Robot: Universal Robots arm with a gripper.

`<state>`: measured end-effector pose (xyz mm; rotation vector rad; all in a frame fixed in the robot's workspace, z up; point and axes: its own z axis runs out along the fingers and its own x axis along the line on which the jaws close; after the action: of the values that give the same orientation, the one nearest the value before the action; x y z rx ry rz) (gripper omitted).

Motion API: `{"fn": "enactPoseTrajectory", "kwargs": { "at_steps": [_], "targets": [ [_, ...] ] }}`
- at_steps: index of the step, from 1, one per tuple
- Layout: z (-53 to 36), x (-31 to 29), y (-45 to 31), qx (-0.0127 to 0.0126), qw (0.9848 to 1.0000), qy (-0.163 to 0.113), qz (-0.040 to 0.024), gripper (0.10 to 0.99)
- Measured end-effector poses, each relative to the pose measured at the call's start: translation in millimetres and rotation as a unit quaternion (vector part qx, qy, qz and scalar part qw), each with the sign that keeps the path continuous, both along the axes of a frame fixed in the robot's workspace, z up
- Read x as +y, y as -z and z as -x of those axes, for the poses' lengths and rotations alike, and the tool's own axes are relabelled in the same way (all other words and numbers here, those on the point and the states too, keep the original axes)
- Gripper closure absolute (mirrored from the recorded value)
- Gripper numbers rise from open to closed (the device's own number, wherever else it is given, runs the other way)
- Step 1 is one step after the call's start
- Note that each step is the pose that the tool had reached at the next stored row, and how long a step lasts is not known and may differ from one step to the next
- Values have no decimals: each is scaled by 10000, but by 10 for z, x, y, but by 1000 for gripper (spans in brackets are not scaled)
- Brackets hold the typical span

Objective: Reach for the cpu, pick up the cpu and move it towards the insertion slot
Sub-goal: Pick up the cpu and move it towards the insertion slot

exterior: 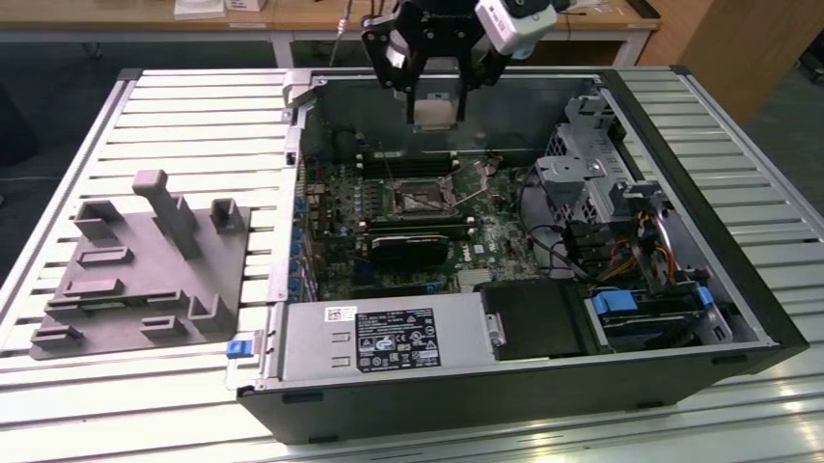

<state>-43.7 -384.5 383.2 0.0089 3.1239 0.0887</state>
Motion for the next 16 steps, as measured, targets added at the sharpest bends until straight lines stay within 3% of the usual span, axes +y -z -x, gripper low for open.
{"fn": "enactPoseTrajectory", "kwargs": {
  "at_steps": [7, 16],
  "targets": [
    [-128, 202, 63, 0, 10000, 0, 0, 553],
    [-197, 359, 169, 0, 10000, 0, 0, 553]
  ]
}}
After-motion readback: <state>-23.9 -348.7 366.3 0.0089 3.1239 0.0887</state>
